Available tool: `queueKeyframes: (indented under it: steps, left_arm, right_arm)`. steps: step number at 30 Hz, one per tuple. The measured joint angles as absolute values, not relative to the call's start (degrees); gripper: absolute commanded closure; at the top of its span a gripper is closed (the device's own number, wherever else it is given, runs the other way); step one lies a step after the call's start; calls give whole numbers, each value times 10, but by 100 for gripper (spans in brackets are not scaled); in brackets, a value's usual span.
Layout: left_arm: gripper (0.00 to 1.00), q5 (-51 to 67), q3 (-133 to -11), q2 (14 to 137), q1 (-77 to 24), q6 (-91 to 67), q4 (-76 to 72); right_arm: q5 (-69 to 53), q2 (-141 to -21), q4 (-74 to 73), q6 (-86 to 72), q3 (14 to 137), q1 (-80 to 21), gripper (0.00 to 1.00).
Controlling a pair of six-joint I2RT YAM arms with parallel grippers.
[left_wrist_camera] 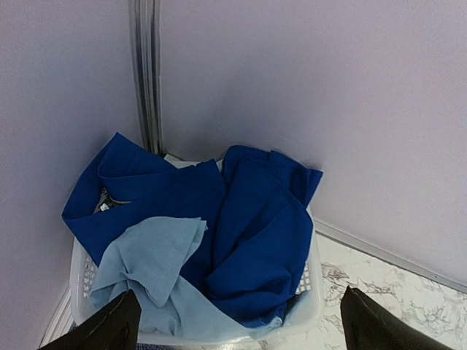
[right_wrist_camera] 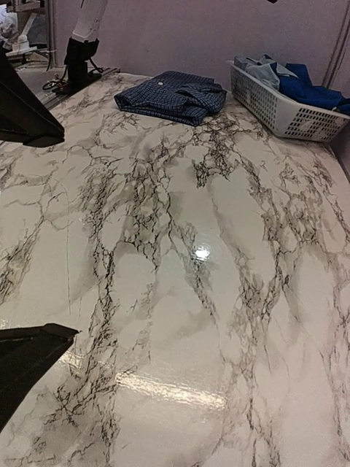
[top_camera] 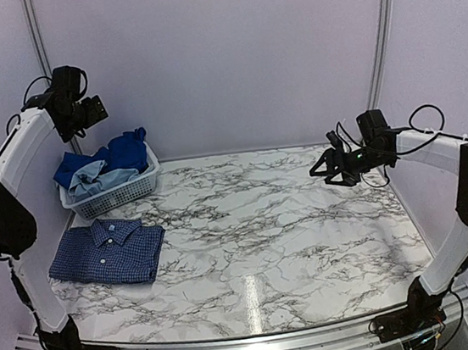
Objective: Fold and stack the mixed laundry pile
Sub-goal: Pick up the crumpled T-shirt from the bin.
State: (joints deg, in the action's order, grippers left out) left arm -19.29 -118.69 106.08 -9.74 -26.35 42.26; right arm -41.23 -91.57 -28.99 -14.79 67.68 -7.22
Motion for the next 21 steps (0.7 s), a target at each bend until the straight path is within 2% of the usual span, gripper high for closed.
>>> queueKeyframes:
  steps: [6,13,16,21]
  left_arm:
    - [1,-147,-1276,1200,-55,-221,423]
    - [1,-100,-1330,1338,-50,-185,423]
    - [1,-96,-1303,1339,-50,-184,423]
    - [1,-124,-1194,1270,-51,-186,422]
  right_arm:
    - [-397,-907,-295,-153,677,-72,20]
    - [-382,-906,-299,-171,677,-72,20]
    - [-375,-905,-302,-178,677,-72,20]
    - [-369,-905,-303,-185,677,-72,20]
